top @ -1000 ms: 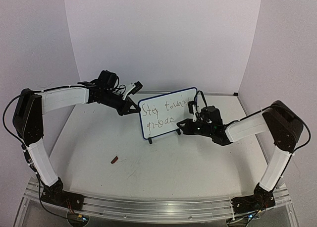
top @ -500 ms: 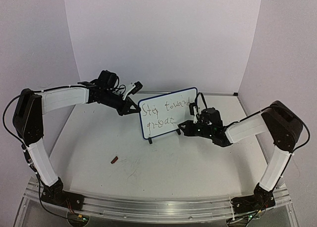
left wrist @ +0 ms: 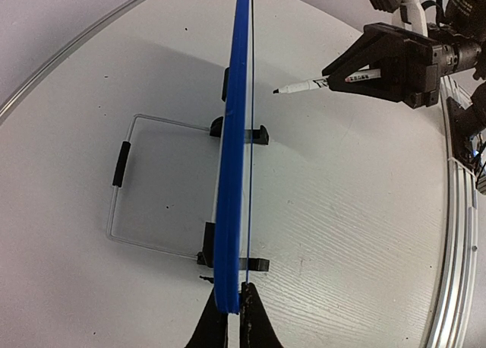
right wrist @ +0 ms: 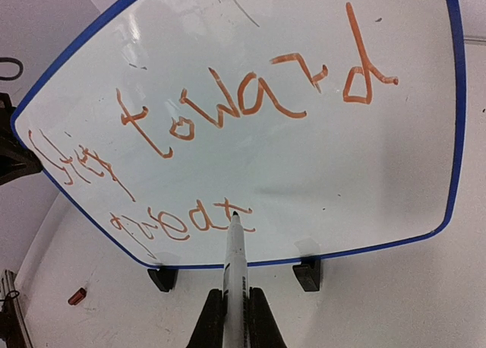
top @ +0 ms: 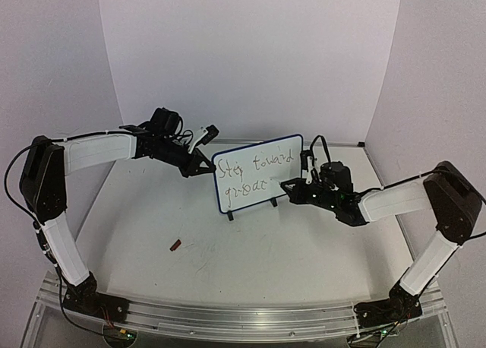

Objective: Write a sentence on the whiteboard

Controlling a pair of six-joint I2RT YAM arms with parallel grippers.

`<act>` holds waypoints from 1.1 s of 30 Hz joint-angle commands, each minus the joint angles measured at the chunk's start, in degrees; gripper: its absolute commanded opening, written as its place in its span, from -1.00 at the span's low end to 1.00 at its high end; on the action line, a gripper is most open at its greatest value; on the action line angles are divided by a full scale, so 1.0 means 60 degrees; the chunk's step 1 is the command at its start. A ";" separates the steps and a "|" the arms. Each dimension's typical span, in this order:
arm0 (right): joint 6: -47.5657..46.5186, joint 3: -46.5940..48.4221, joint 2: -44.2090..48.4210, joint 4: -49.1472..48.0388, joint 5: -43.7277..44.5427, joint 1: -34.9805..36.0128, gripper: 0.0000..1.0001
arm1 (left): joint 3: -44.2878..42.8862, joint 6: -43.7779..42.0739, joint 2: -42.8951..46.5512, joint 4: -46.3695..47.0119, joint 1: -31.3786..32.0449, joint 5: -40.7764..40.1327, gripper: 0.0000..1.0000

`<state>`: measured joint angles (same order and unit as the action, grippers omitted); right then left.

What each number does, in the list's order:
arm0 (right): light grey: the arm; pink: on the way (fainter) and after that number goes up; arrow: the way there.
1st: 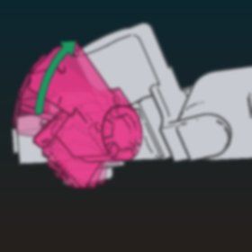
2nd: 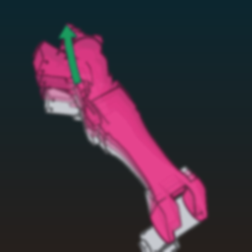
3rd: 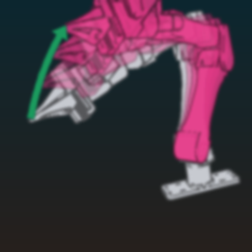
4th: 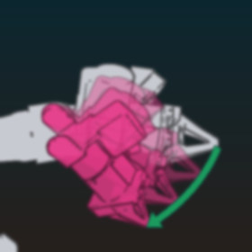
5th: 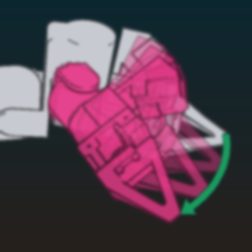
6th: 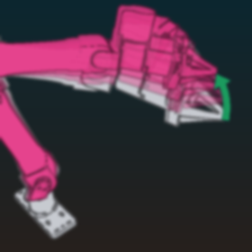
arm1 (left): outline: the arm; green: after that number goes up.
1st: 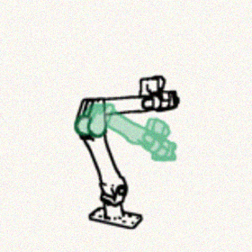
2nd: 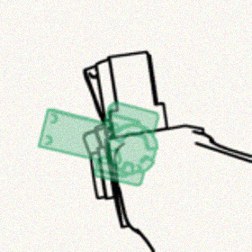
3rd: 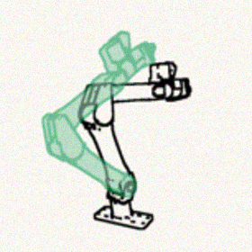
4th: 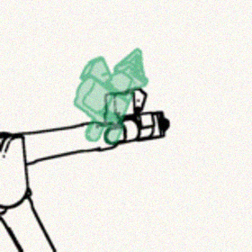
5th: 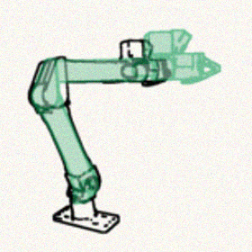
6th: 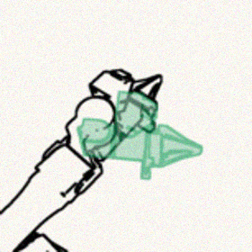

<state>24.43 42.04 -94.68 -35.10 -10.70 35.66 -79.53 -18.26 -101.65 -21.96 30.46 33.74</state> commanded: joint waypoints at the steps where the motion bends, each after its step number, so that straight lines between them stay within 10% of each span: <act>1: -0.0129 0.0221 0.0040 -0.0201 0.0228 -0.0040 -1.00 | 0.0012 -0.0460 -0.0390 -0.0973 0.0051 -0.0756 -1.00; 33: -0.0053 0.0753 -0.1293 -0.0157 0.0445 -0.0111 -1.00 | 0.0012 -0.0475 -0.0405 -0.0966 0.0051 -0.0751 -1.00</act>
<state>24.10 45.65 -101.11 -35.05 -9.08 35.38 -79.53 -18.22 -101.65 -22.00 30.44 33.69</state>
